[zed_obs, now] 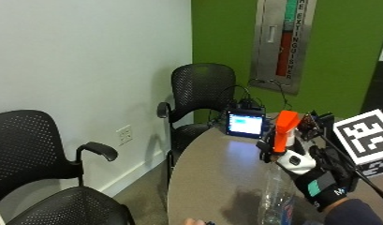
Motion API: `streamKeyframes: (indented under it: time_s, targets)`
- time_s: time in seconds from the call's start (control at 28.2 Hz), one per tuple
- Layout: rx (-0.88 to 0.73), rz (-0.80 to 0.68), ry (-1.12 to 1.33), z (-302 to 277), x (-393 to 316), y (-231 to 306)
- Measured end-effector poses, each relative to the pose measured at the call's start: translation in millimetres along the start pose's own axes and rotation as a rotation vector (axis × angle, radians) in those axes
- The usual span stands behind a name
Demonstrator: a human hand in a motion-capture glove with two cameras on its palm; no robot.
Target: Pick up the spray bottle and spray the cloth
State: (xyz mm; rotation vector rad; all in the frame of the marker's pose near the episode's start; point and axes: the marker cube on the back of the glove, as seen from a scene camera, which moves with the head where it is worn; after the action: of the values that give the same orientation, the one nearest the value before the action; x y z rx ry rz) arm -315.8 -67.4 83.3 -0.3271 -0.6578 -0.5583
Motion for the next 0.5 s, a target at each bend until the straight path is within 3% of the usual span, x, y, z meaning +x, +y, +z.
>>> streamKeyframes:
  time_s: [0.28, 0.5]
  targets:
    - [-0.006, -0.034, -0.039, -8.1, 13.2, 11.2]
    - [-0.112, 0.043, -0.008, 1.3, 39.6, 28.5]
